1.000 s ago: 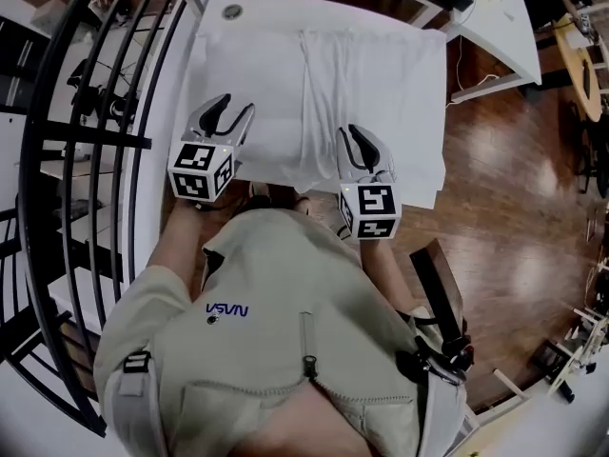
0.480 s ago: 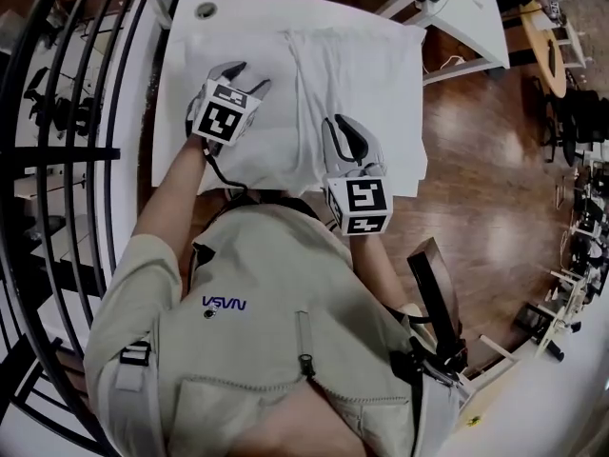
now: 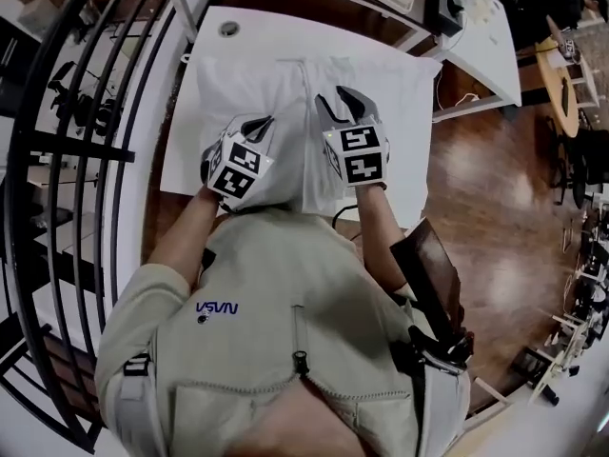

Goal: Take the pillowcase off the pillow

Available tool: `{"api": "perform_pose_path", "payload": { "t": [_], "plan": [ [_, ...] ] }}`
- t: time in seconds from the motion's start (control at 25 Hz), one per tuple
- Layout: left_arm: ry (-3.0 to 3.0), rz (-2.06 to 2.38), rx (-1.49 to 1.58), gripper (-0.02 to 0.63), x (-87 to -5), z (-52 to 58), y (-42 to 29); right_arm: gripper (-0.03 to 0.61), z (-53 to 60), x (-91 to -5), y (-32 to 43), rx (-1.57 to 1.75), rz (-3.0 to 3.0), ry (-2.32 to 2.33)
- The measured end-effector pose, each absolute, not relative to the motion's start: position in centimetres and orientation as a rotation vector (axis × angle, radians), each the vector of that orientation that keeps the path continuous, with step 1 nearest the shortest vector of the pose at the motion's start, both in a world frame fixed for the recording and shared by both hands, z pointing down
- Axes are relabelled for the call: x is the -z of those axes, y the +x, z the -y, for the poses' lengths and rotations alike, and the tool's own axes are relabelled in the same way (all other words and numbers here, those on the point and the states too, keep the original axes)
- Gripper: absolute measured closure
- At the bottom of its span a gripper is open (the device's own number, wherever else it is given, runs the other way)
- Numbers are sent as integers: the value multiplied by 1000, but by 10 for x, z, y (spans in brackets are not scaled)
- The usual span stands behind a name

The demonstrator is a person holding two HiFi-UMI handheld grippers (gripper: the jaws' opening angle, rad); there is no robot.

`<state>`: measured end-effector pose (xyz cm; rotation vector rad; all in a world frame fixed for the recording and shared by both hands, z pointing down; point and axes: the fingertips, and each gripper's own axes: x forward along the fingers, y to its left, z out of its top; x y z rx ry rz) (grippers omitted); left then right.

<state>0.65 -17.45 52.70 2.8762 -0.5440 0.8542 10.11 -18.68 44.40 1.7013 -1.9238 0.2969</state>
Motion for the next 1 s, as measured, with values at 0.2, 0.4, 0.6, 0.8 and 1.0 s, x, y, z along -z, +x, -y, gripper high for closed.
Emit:
{"api": "perform_pose_path", "payload": {
  "t": [0.2,0.4,0.6,0.8,1.0],
  "plan": [
    [2901,604,-725,601,-501,163,-8,423,202,-492,96,-317,1825,1467],
    [2866,651,-597,601,-488,167,-25,574,208,-494,126,-210,1711,1555],
    [2829,666,-481,601,-473,168,-46,574,191,-475,197,-270,1614,1756],
    [2810,653,-490,601,-485,161,-47,574,162,-495,225,-359,1538,1869],
    [2764,653,-547,598,-507,174,-43,574,163,-505,214,-333,1563,1855]
  ]
}}
